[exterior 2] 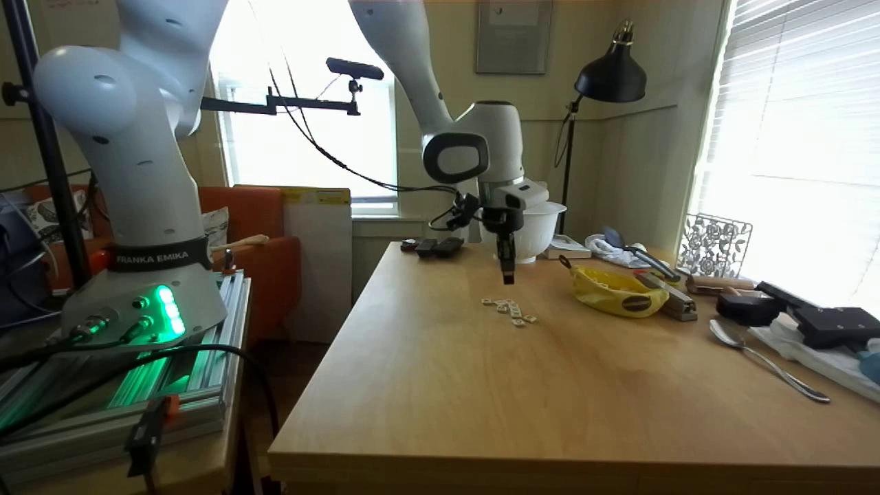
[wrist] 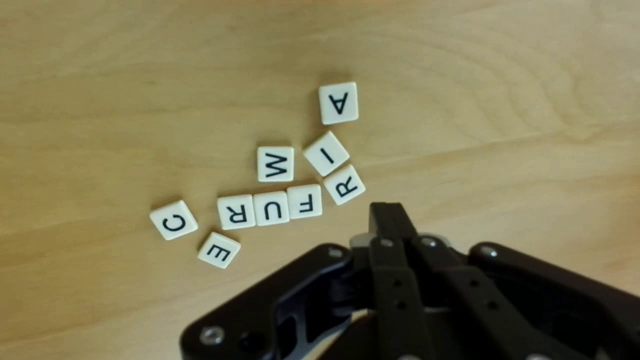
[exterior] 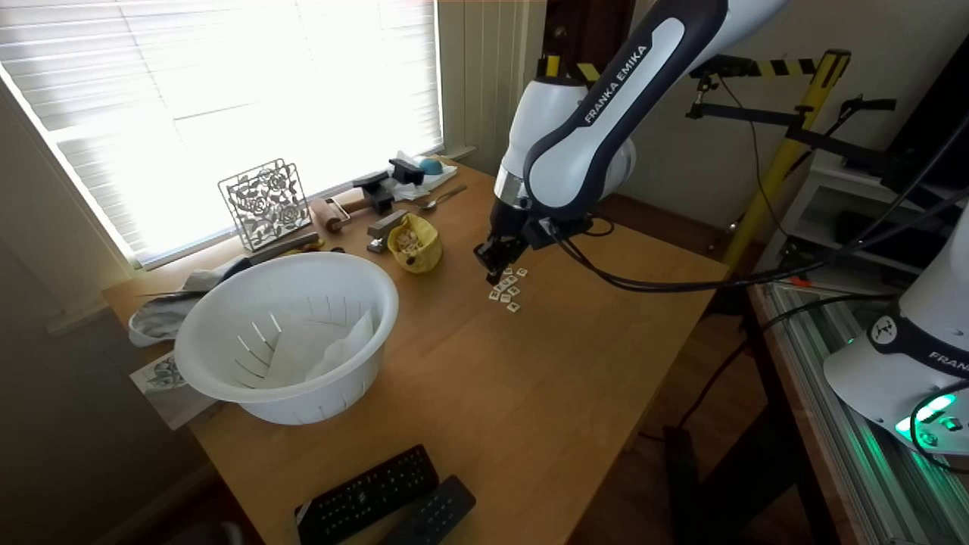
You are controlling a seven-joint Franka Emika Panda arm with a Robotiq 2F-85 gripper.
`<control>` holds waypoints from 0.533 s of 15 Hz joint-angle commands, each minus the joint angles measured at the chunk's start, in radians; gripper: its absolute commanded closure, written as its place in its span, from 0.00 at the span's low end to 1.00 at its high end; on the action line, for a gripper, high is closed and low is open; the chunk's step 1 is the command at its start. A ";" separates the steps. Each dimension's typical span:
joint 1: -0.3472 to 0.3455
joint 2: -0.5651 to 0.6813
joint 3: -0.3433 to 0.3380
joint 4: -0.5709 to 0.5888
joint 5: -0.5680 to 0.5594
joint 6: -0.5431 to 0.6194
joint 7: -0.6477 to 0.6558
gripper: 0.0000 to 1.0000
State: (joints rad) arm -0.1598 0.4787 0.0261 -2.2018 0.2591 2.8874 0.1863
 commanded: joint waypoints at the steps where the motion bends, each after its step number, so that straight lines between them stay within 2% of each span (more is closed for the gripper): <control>1: -0.004 0.016 -0.005 -0.008 0.005 -0.003 -0.046 1.00; 8: -0.033 0.065 0.020 0.001 0.021 0.052 -0.087 1.00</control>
State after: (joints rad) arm -0.1679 0.5261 0.0234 -2.2058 0.2590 2.9060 0.1362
